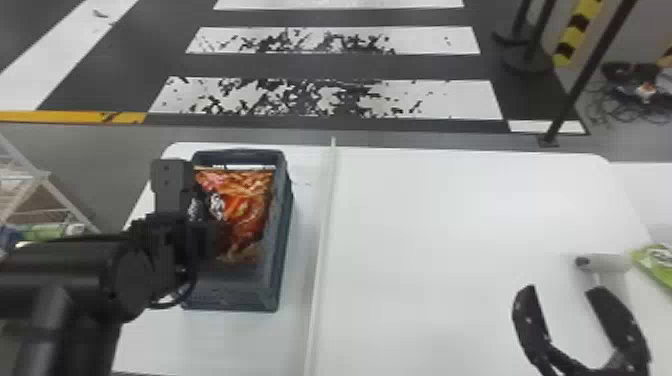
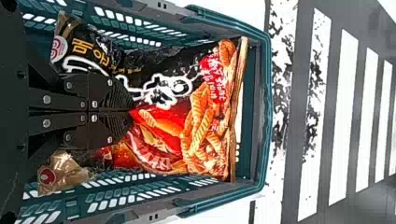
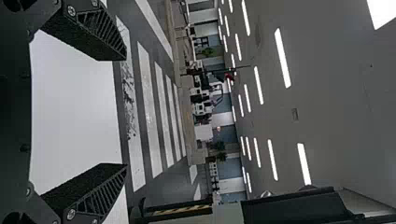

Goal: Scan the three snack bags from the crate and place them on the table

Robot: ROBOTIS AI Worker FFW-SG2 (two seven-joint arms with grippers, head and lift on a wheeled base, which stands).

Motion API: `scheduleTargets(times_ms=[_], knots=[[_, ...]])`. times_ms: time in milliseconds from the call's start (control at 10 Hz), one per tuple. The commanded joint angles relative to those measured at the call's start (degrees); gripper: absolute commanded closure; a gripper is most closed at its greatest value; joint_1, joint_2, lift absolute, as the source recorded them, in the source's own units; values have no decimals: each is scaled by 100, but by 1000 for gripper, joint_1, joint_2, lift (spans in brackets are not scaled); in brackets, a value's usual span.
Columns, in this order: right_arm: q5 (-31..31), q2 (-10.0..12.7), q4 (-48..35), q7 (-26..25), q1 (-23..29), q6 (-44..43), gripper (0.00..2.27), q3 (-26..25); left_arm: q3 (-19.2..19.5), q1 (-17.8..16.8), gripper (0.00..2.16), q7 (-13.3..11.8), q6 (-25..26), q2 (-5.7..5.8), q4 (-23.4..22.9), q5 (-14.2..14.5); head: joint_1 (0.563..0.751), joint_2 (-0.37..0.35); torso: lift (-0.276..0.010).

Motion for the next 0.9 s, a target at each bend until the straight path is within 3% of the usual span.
scheduleTargets(times_ms=[0, 400, 800], knots=[[-9, 0, -2, -2, 52, -128, 120, -7, 9, 144, 2135, 69, -147, 0, -194, -7, 695, 74, -37], [-106, -9, 7, 25, 105, -339, 120, -50, -62, 478, 2135, 280, -147, -9, -836, -95, 695, 67, -37], [-150, -9, 15, 33, 193, -638, 120, -59, -79, 917, 2135, 306, -322, -9, -1556, -279, 695, 46, -37]])
